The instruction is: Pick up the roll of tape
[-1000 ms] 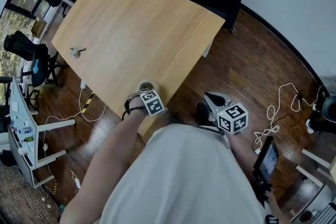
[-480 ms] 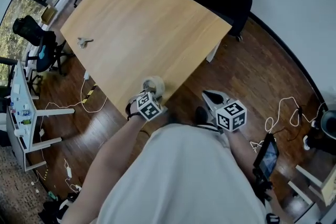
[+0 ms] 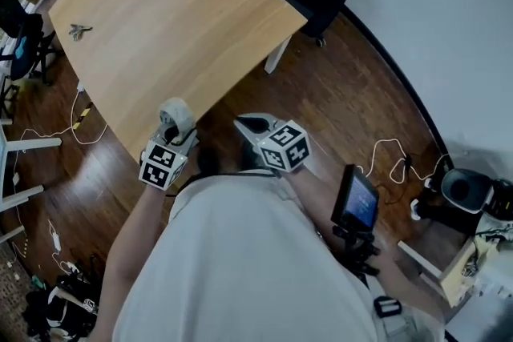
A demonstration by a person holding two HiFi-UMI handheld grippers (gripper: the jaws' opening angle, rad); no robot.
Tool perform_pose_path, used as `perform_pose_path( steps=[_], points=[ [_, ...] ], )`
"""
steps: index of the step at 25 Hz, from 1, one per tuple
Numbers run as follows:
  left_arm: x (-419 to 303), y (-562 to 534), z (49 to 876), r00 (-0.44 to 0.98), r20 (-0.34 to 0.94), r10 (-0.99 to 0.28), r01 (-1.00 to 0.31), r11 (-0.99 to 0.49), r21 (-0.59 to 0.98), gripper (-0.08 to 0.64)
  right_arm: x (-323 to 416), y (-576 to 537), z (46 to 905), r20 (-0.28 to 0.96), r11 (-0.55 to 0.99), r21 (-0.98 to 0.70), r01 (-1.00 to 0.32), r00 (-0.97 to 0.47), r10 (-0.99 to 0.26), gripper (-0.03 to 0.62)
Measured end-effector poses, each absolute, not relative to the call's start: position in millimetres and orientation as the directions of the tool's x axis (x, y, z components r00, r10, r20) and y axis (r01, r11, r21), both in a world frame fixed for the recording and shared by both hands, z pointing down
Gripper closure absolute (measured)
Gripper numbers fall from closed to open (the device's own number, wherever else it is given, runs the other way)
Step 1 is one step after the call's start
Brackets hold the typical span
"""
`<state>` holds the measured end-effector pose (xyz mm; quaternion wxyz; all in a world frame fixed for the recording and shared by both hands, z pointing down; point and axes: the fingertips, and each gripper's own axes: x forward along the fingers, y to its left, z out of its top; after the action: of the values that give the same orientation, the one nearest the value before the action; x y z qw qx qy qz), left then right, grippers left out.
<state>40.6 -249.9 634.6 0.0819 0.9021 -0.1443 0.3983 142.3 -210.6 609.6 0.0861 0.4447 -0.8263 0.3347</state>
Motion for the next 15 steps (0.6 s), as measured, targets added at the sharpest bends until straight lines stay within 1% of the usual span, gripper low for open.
perform_pose_path(
  steps=[4,9,12,15],
  points=[
    [23.2,-240.7,623.3,0.675,0.686,-0.273,-0.427,-0.902,0.061,0.462,122.3,-216.7,611.9,0.442,0.448,-0.481,-0.753,-0.650,-0.618,0.586],
    [-8.3,-228.6,607.5,0.704,0.603,-0.374,-0.532,-0.841,0.099,0.462,97.0,-220.0,603.4,0.437,0.514,-0.460,-0.724,-0.689,-0.578,0.586],
    [-53.4,-220.8,597.2,0.707,0.560,-0.431,-0.589,-0.797,0.130,0.462,55.6,-217.9,594.0,0.426,0.568,-0.434,-0.700,-0.714,-0.555,0.586],
    [-102.2,-211.3,591.7,0.678,0.553,-0.484,-0.645,-0.753,0.132,0.462,5.3,-214.4,581.9,0.395,0.652,-0.410,-0.638,-0.769,-0.503,0.586]
  ],
)
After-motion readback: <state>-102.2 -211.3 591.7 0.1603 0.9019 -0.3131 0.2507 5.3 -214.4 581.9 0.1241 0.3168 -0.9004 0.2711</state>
